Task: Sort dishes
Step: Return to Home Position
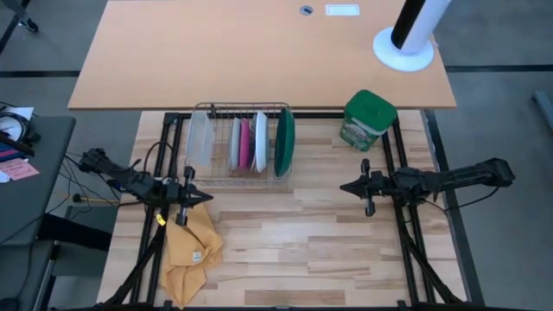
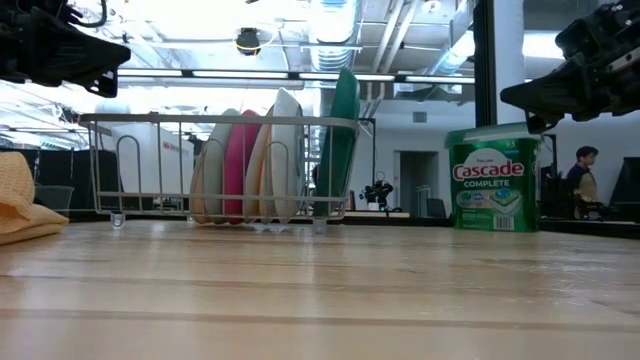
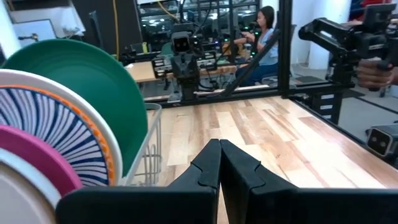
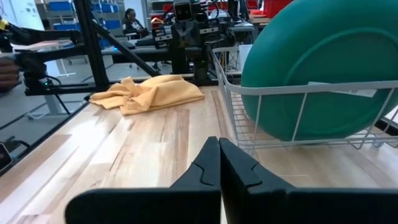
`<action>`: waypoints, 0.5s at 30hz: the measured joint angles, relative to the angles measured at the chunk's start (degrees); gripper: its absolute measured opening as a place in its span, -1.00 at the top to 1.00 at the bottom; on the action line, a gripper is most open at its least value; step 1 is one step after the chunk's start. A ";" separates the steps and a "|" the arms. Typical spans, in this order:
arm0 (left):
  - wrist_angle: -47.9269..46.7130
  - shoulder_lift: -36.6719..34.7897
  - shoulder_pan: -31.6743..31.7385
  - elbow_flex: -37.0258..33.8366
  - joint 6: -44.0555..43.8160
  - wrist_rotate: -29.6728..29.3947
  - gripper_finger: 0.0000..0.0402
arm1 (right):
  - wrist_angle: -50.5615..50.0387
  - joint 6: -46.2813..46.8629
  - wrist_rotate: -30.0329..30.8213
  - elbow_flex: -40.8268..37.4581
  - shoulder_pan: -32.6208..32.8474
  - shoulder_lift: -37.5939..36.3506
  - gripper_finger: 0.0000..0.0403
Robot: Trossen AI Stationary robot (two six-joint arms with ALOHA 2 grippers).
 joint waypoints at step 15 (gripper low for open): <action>3.07 0.00 12.44 -1.03 0.43 14.91 1.00 | 1.34 0.27 0.00 0.00 0.00 0.07 1.00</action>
